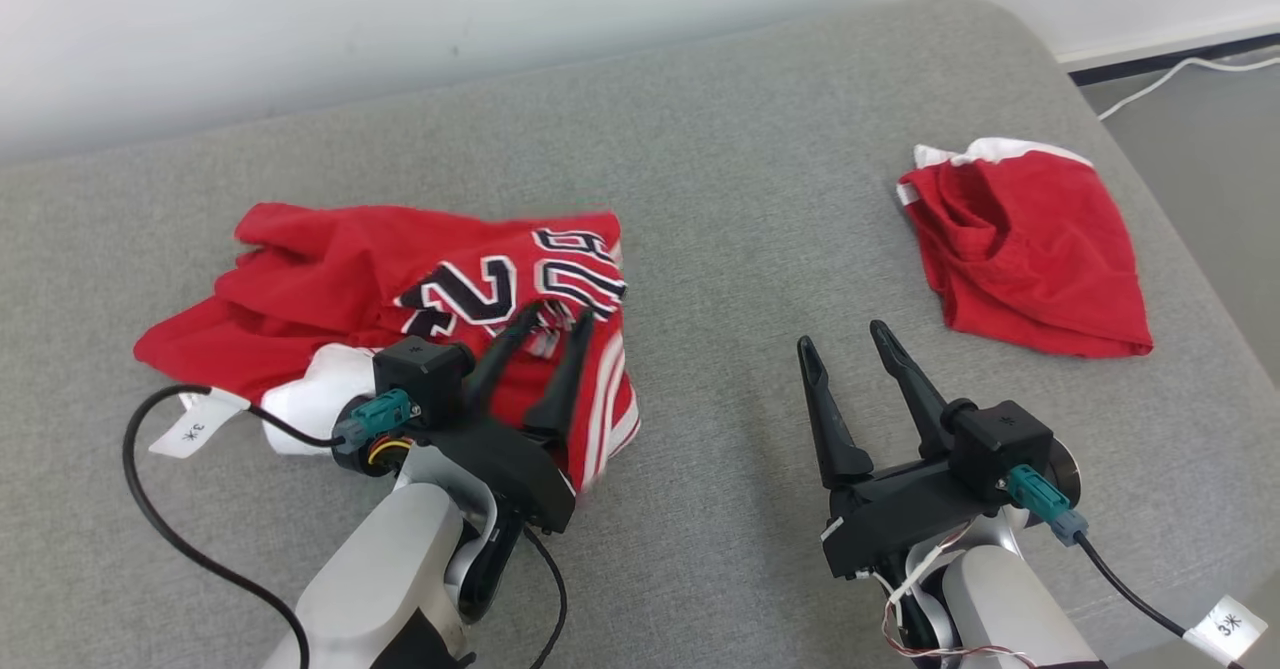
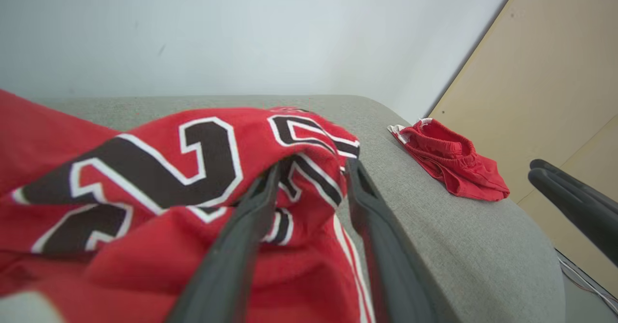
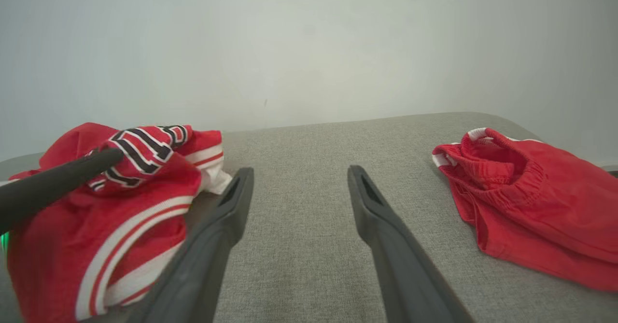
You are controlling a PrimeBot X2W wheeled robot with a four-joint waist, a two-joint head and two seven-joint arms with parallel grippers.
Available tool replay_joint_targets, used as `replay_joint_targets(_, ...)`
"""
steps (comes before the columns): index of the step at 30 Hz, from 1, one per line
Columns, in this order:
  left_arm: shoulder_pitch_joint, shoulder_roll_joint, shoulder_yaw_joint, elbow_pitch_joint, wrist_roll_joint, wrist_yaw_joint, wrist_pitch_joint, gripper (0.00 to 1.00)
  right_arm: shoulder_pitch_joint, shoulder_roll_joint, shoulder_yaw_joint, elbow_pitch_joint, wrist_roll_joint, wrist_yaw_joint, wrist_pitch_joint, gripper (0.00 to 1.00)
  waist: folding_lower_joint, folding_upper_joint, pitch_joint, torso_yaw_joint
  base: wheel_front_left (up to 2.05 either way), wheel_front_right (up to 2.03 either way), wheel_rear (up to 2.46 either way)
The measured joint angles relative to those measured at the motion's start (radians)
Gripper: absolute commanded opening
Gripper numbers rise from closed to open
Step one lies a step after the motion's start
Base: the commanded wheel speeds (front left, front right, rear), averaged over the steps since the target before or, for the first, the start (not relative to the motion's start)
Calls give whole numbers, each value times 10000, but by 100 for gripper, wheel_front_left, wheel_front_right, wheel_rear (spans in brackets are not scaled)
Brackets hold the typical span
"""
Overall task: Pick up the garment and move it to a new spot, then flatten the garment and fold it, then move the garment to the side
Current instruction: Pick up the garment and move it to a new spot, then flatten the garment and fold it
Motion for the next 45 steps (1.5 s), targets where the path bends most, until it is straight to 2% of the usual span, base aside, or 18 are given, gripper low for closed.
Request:
replay_joint_targets(4,81,-4,138,-40,215,192,-2,100,111,0,-138,10,-25,0,0,100,-1,-1,-173,2,0,0,0)
replay_joint_targets(9,330,2,683,-178,788,407,-2,100,183,13,-113,27,-33,0,0,100,-1,0,-262,360,0,0,0)
replay_joint_targets(18,1516,52,2658,-777,2130,905,-2,100,210,-27,295,130,15,0,0,100,-1,-1,-464,1416,0,0,0)
replay_joint_targets(23,2731,84,4113,-1210,2769,846,-2,100,375,-59,932,435,192,0,2,100,-1,-1,-675,2368,0,0,0)
replay_joint_targets(30,3934,48,5170,-1561,3235,719,-2,100,551,-86,1515,1083,589,0,0,100,-1,-1,-892,3138,0,0,0)
replay_joint_targets(38,4618,10,5691,-1829,3421,537,-2,100,967,-318,550,1557,690,0,2,100,-1,-1,-1018,3669,0,0,0)
replay_joint_targets(45,4764,8,5628,-1881,3313,552,0,100,987,-305,226,1971,648,0,2,100,-1,-1,-1006,3785,0,0,0)
